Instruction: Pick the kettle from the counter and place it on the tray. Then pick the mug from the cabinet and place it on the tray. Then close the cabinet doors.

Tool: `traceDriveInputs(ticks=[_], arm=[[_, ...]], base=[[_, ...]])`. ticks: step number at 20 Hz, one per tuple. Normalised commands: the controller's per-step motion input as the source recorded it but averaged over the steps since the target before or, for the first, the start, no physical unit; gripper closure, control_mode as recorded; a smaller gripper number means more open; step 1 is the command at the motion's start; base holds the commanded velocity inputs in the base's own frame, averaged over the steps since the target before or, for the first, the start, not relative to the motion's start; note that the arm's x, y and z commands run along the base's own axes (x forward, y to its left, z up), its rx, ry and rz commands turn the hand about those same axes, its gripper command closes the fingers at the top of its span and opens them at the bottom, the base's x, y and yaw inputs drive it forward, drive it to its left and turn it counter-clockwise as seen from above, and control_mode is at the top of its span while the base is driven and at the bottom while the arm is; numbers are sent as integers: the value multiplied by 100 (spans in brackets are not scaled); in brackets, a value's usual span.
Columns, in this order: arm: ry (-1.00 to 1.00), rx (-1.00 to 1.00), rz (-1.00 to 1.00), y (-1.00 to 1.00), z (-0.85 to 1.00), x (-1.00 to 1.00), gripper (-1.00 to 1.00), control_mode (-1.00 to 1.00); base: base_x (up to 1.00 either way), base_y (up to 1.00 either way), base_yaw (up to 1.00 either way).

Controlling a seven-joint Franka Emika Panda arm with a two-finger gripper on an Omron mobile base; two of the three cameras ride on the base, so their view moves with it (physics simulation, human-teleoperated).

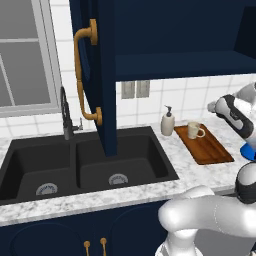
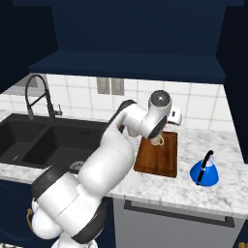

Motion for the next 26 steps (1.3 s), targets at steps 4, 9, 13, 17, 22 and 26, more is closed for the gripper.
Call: traceDriveInputs(ticks=[4,9,13,17,22,26], arm=[[31,-1,-47,-28,-33,-62,-100,-100],[3,0,-31,-70,-51,-63,-100,-100],[0,2,-24,-88,-20,-46,-100,-100],[4,4,-17,-78,-3,-29,-100,-100],[3,7,-2,-59,-2,-7,-100,-100],[0,12,8,-48,-10,0,-100,-100]], base=[[0,0,0],[0,0,0],[0,0,0],[0,0,0],[0,0,0],[0,0,0]])
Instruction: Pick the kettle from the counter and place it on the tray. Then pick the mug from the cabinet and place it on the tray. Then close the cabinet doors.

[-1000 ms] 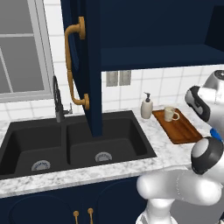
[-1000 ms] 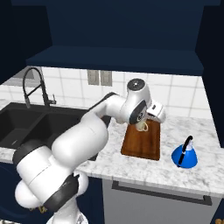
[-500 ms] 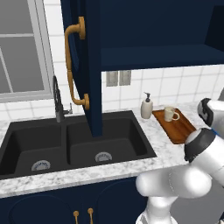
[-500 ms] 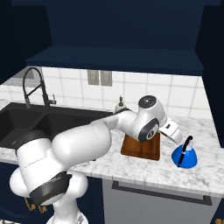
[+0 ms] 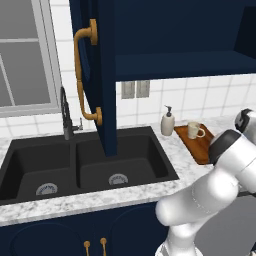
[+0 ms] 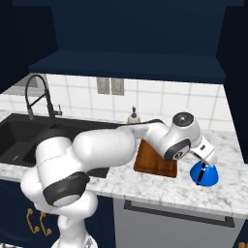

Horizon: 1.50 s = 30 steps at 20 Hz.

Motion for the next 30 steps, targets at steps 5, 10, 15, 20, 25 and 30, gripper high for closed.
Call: traceDriveInputs(ticks=[5,10,15,20,25,30], arm=[[0,6,8,-33,-12,8,-100,-100],[0,2,9,-13,-18,13,-100,-100],[0,1,7,0,-24,9,-100,-100],[2,0,1,-6,-20,4,-100,-100],[3,0,0,-10,-12,8,-100,-100],[3,0,0,-2,-5,18,-100,-100]], base=[[0,0,0],[0,0,0],[0,0,0],[0,0,0],[0,0,0],[0,0,0]])
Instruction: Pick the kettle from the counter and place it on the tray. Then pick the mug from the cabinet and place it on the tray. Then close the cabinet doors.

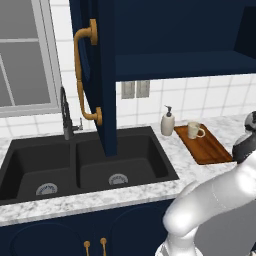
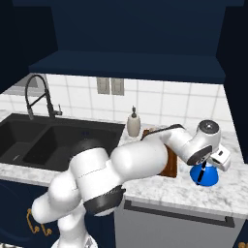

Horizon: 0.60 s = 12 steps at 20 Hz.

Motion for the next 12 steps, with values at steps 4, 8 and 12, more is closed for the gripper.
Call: traceDriveInputs(ticks=[4,8,12], arm=[[6,0,0,8,-10,11,100,-100],[0,0,0,0,-5,0,100,-100],[0,0,1,0,-4,0,100,-100]], base=[[0,0,0],[0,0,0],[0,0,0]])
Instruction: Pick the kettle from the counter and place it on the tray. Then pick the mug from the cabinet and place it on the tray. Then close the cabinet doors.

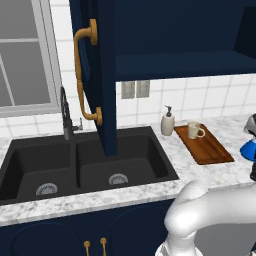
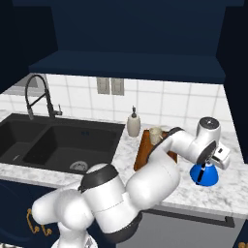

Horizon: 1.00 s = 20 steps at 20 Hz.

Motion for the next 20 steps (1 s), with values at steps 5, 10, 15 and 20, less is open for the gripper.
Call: traceDriveInputs(ticks=[5,10,15,20], arm=[[-5,0,0,10,18,-24,100,-100],[-7,0,0,24,49,-53,100,-100],[0,-1,2,75,30,-11,100,-100],[1,-2,2,79,21,1,100,-100]], base=[[0,0,0],[0,0,0],[0,0,0],[0,0,0]])
